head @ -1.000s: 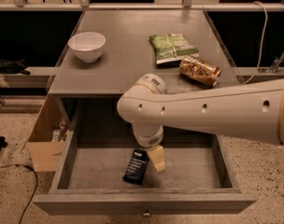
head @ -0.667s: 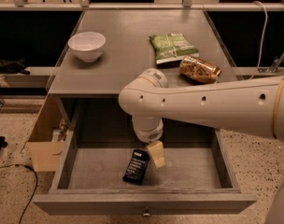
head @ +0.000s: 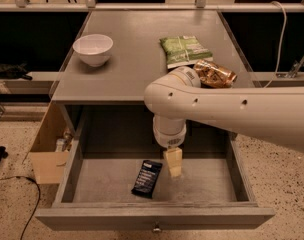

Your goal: Pick rxbar blueberry from top drawer and place on counter

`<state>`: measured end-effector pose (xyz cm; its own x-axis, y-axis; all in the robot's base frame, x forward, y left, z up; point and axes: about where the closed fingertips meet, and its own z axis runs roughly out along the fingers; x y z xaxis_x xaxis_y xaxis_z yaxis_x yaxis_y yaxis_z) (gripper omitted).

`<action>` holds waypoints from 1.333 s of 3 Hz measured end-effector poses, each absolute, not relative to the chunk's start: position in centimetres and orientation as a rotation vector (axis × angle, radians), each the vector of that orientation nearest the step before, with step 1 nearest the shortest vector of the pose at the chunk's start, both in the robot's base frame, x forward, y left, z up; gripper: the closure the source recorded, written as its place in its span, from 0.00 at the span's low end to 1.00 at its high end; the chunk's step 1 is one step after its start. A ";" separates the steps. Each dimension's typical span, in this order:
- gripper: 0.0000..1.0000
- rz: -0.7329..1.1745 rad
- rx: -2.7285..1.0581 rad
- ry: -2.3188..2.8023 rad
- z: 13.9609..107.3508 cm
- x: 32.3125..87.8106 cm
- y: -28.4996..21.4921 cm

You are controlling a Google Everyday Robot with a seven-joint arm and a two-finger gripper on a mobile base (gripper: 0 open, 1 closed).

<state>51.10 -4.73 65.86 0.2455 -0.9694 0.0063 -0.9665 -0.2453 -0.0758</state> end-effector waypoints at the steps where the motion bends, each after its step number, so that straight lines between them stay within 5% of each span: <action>1: 0.00 -0.117 -2.382 1.955 65.8 50.1 -5.5; 4: 0.00 -0.056 -2.263 2.016 65.5 50.6 -6.9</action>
Offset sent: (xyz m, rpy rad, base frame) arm -0.0070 -0.0061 -0.0003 -0.0090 -0.0177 -0.0374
